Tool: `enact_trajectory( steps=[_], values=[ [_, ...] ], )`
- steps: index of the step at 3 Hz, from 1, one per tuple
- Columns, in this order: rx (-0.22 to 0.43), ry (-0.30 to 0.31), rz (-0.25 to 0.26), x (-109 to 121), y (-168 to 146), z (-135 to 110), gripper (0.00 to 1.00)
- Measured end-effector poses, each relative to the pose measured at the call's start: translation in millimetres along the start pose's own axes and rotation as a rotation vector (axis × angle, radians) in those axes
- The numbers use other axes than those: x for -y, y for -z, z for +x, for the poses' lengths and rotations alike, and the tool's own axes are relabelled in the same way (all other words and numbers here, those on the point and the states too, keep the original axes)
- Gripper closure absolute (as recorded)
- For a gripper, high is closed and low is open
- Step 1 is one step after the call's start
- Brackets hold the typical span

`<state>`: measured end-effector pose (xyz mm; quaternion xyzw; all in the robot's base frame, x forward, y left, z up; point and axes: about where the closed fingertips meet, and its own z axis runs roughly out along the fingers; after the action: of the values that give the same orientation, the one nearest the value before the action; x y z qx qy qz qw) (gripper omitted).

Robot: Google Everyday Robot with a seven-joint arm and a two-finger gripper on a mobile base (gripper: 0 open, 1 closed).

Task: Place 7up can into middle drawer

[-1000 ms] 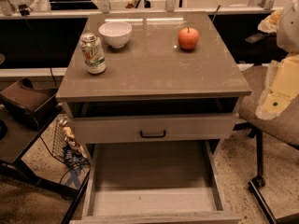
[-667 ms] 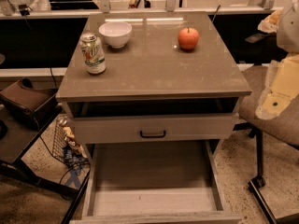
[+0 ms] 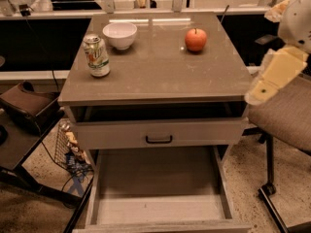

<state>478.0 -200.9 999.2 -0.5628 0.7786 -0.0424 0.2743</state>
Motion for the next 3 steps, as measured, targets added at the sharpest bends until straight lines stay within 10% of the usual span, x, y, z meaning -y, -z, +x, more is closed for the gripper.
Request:
enact_trajectory(
  steps=[3],
  values=[
    [0.473,-0.315,0.128,47,-55,-61,0.0]
  ],
)
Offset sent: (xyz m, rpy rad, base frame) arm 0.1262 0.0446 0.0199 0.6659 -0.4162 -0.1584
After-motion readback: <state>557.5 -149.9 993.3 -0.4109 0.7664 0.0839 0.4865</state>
